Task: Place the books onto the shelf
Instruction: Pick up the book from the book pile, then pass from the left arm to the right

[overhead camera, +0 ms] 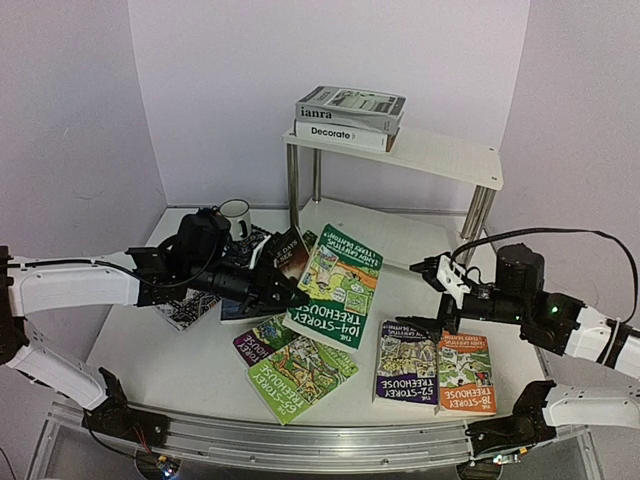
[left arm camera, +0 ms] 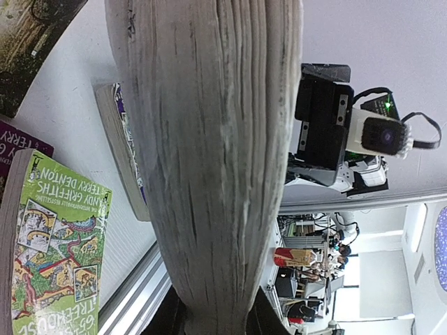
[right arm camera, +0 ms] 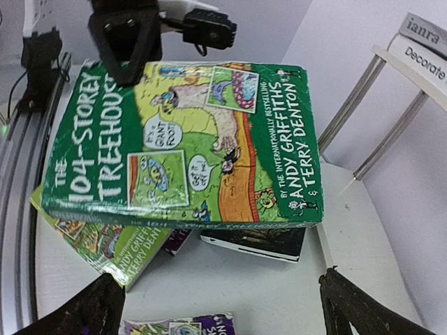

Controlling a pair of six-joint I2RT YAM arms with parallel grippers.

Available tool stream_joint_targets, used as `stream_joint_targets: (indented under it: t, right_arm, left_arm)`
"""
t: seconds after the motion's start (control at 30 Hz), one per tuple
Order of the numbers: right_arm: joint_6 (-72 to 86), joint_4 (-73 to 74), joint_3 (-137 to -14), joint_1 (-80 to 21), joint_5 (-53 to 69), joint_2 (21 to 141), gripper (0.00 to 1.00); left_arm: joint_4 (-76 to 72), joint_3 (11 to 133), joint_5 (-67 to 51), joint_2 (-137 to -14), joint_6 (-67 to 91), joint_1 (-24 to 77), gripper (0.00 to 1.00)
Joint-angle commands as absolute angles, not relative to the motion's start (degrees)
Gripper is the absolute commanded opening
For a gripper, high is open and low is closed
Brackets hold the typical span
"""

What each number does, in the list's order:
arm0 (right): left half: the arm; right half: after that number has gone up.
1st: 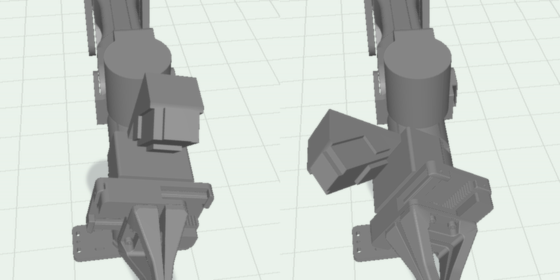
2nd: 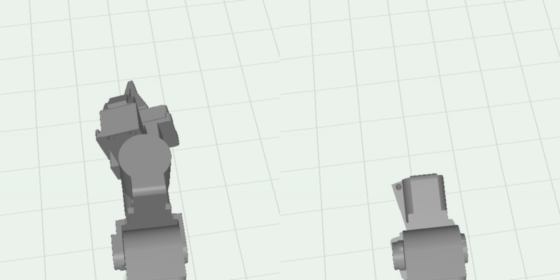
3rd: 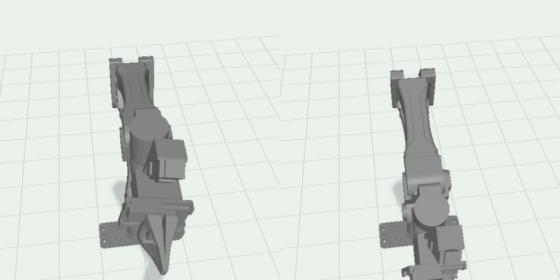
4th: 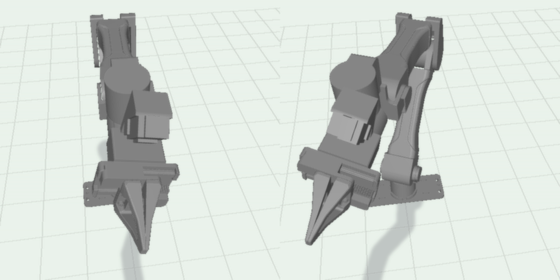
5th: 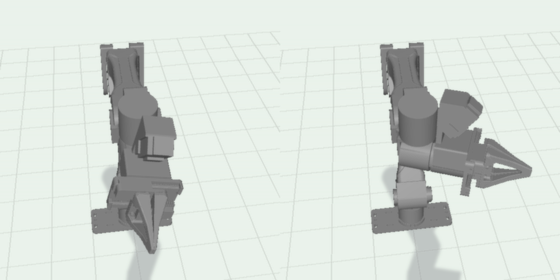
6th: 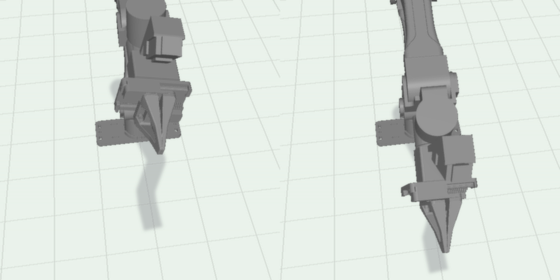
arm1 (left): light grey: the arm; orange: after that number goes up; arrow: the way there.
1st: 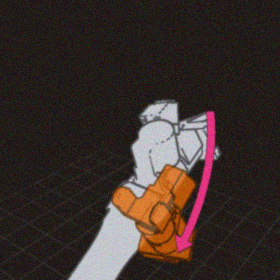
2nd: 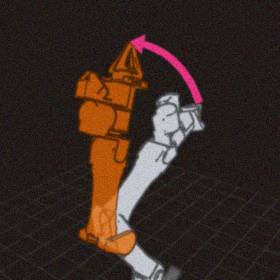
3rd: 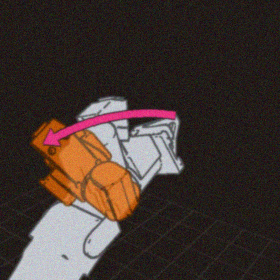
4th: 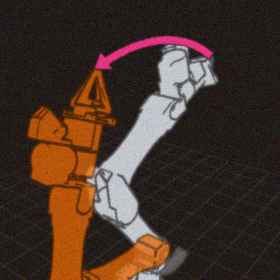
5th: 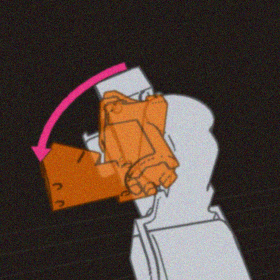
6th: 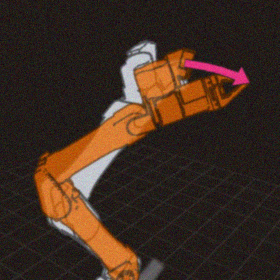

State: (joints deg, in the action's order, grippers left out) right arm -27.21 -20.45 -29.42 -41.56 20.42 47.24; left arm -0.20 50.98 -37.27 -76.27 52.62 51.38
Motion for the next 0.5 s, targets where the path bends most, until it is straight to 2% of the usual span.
stream_joint_targets:
  t: [0.0, 0.1, 0.3, 0.47]
  right_arm:
    - [-43.9, -30.8, -28.3, -42.5, 23.1, 47.1, 0.98]
    - [-53.8, -32.5, -28.0, -44.4, 24.0, 48.1, 0.98]
    - [-69.5, -34.9, -30.8, -53.5, 13.6, 53.7, 0.98]
    - [-74.7, -36.0, -32.7, -55.6, 10.9, 57.5, 0.98]
  left_arm:
    - [-5.8, 56.2, -44.8, -76.5, 53.6, 49.8, 0.01]
    - [-5.9, 57.6, -46.3, -77.6, 55.4, 48.6, 0.0]
    - [-8.2, 58.6, -48.2, -79.2, 63.7, 45.4, 0.0]
    - [-8.9, 59.9, -50.6, -81.0, 66.5, 44.6, 0.0]
